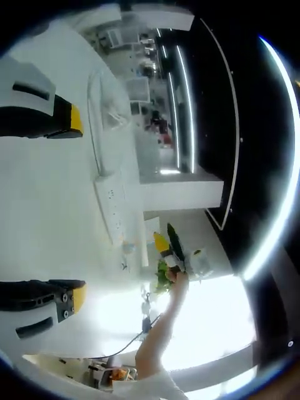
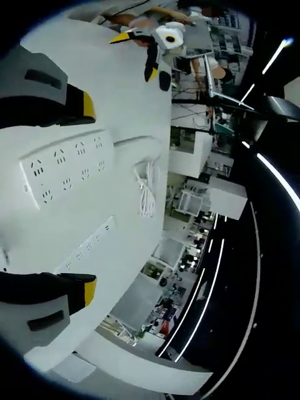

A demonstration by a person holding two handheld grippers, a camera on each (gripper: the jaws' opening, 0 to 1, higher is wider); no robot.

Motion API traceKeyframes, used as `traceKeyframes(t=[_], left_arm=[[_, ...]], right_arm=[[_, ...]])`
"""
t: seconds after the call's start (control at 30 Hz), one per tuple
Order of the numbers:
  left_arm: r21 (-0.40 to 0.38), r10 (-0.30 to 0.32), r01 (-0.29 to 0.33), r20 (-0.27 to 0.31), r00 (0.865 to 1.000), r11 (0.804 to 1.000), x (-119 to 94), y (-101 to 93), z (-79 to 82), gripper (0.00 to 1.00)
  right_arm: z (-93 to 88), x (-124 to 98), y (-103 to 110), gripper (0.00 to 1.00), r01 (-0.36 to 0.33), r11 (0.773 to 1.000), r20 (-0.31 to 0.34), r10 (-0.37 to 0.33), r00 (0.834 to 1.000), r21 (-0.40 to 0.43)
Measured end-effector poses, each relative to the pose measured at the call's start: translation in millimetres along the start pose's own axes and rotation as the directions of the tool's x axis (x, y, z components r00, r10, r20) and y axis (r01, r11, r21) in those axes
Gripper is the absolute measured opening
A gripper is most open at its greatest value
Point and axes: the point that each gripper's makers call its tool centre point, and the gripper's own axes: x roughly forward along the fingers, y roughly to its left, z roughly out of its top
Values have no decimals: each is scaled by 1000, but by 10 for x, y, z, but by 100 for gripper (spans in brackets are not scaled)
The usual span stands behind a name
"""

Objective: Straighten the power strip on the desk, plug the charger into it

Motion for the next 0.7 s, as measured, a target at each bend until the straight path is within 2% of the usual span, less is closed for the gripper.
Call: traceKeyframes(t=[0.2, 0.7], left_arm=[[1, -8, 8, 2, 1000, 1000, 10, -27, 1, 97], [-4, -14, 14, -2, 1000, 1000, 12, -40, -30, 97]], right_arm=[[-31, -144, -77, 96, 71, 996, 60, -74, 995, 50], [-196, -423, -41, 96, 165, 980, 112, -177, 978, 107]])
